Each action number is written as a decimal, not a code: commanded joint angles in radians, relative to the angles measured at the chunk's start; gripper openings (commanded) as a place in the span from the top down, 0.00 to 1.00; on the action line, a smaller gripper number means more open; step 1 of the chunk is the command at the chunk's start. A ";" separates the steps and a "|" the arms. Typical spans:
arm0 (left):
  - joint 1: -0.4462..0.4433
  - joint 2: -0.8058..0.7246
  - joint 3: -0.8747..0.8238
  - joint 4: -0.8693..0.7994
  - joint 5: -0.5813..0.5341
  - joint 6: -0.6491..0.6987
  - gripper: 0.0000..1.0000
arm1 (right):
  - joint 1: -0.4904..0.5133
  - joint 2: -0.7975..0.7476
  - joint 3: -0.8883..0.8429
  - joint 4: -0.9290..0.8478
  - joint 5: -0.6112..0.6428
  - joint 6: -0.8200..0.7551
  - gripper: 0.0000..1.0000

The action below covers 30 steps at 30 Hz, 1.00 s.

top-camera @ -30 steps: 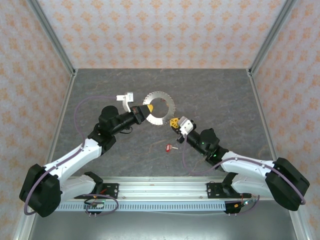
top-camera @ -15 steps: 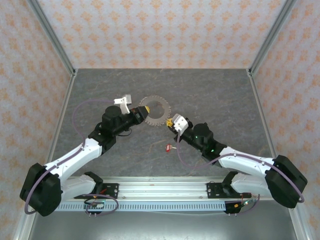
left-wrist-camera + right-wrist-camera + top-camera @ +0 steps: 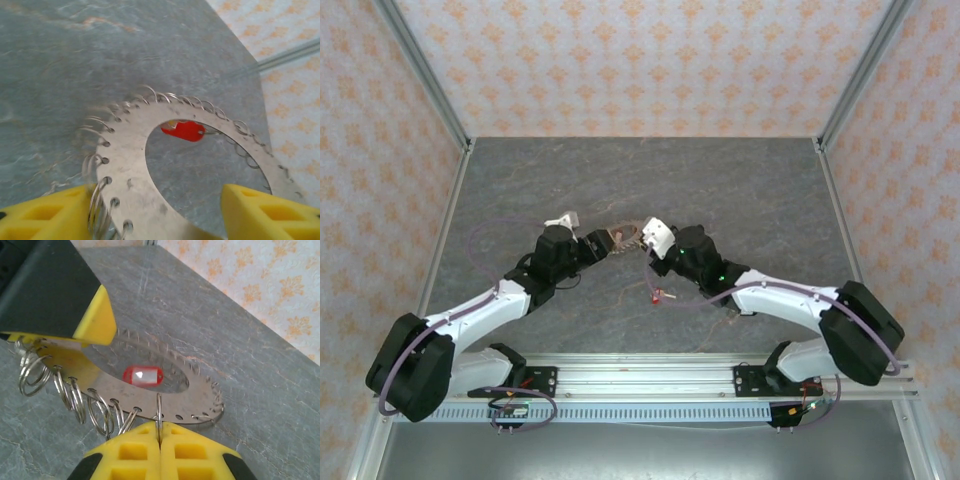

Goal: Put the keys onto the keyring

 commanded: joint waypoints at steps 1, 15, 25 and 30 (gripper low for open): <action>-0.001 -0.029 -0.034 -0.036 -0.085 0.013 0.28 | 0.005 0.044 0.069 -0.060 0.018 -0.026 1.00; -0.001 -0.383 -0.108 -0.289 -0.384 0.112 0.03 | 0.121 0.213 0.218 -0.269 0.162 -0.431 1.00; 0.000 -0.609 -0.140 -0.360 -0.528 0.166 0.00 | 0.202 0.215 0.197 -0.167 0.115 -0.471 1.00; 0.000 -0.684 -0.158 -0.310 -0.492 0.236 0.00 | 0.139 0.143 0.191 -0.205 -0.143 -0.380 1.00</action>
